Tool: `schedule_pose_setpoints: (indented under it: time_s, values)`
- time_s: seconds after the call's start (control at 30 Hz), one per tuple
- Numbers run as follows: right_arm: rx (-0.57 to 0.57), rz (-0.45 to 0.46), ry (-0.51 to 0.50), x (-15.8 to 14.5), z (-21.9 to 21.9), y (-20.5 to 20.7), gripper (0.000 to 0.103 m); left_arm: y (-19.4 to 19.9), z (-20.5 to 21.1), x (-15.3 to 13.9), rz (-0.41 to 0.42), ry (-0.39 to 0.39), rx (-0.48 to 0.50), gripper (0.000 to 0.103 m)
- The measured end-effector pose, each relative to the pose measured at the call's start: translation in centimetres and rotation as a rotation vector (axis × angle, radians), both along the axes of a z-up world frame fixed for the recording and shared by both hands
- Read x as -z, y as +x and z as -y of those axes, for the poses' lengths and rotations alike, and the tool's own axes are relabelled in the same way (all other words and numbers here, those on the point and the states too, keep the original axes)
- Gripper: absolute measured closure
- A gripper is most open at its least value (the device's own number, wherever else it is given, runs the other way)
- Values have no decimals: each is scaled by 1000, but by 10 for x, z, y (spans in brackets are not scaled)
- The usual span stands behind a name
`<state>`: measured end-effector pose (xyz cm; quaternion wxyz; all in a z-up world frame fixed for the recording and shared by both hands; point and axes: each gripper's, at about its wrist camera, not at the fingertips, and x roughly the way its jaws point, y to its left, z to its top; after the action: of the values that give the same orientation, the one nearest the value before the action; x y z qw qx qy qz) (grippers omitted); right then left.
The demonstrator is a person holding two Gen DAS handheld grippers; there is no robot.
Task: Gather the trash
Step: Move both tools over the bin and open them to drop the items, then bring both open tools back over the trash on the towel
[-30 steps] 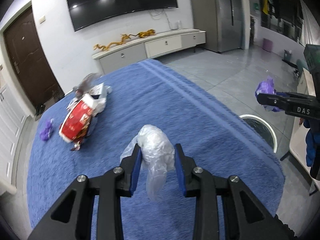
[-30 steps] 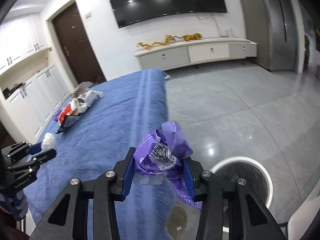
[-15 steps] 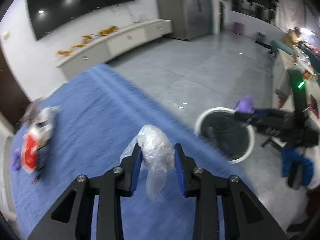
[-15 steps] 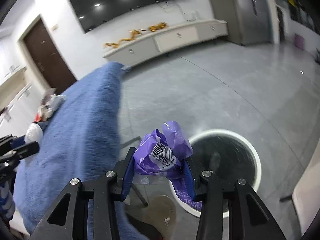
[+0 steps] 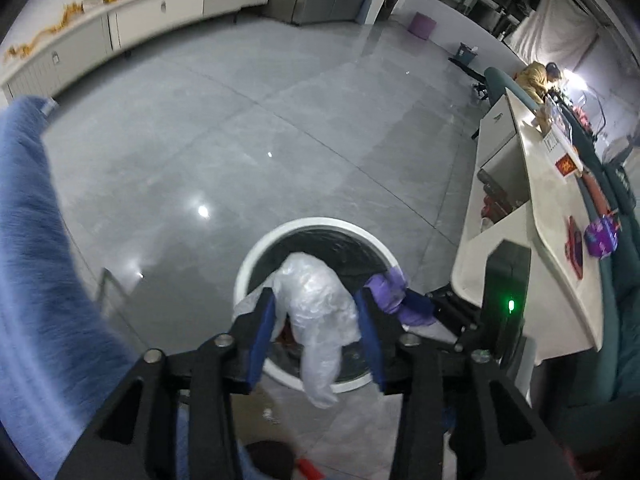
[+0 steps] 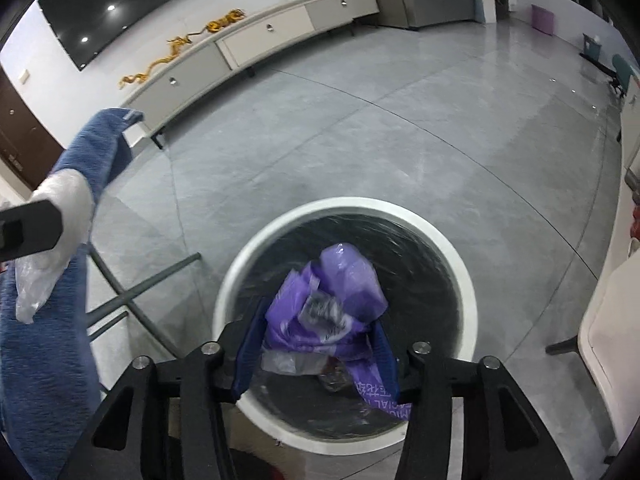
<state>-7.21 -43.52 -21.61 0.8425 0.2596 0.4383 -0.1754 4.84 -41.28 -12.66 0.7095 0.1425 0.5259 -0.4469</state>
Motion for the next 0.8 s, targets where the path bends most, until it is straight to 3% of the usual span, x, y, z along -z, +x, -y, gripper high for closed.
schedule_pose_setpoints:
  time_s: [0.07, 0.2, 0.3, 0.57, 0.8]
  values:
    - [9, -9, -10, 3, 3, -5, 43, 1, 5, 8, -13, -2, 0, 48]
    - [20, -16, -19, 2, 6, -13, 42, 5, 10, 12, -43, -10, -8, 47]
    - [26, -5, -25, -6, 4, -18, 42, -1, 5, 6, -9, -5, -9, 47]
    - [-3, 80, -56, -52, -10, -31, 42, -23, -45, -31, 247, 69, -28, 47]
    - [-103, 190, -94, -108, -50, -22, 42, -24, -115, -61, 368, 73, -132, 47]
